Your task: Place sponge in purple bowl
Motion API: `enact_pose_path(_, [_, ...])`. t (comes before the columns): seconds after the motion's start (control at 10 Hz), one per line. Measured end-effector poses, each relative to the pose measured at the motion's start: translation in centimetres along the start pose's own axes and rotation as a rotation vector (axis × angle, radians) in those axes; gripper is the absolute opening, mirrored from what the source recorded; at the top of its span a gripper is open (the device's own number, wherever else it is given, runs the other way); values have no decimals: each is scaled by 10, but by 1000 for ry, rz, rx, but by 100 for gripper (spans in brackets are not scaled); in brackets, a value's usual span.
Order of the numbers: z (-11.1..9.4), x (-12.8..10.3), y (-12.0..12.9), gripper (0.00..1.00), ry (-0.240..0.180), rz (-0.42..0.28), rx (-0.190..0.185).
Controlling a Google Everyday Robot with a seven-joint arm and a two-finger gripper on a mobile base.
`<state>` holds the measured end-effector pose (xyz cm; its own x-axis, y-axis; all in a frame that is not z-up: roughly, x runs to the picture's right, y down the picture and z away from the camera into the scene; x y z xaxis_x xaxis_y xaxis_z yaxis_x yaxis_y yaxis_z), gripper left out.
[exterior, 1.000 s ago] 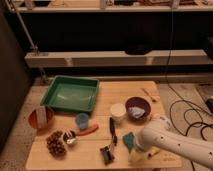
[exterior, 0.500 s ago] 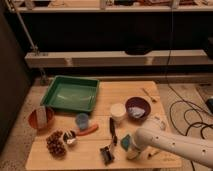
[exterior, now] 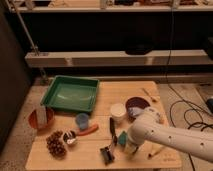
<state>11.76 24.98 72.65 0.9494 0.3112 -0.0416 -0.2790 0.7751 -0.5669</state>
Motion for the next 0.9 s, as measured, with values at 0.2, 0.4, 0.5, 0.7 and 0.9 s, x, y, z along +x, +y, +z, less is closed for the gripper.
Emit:
enact_pose_path(0.2, [-47, -15, -22, 0, 9, -24, 12])
enact_pose_path(0.4, [-79, -23, -60, 0, 23, -6, 19])
enact_pose_path(0.5, [-91, -26, -80, 0, 27, 4, 20])
enact_pose_path(0.7, [-105, -26, -99, 0, 34, 21, 21])
enact_pose_path(0.9, [-105, -25, -99, 0, 35, 22, 20])
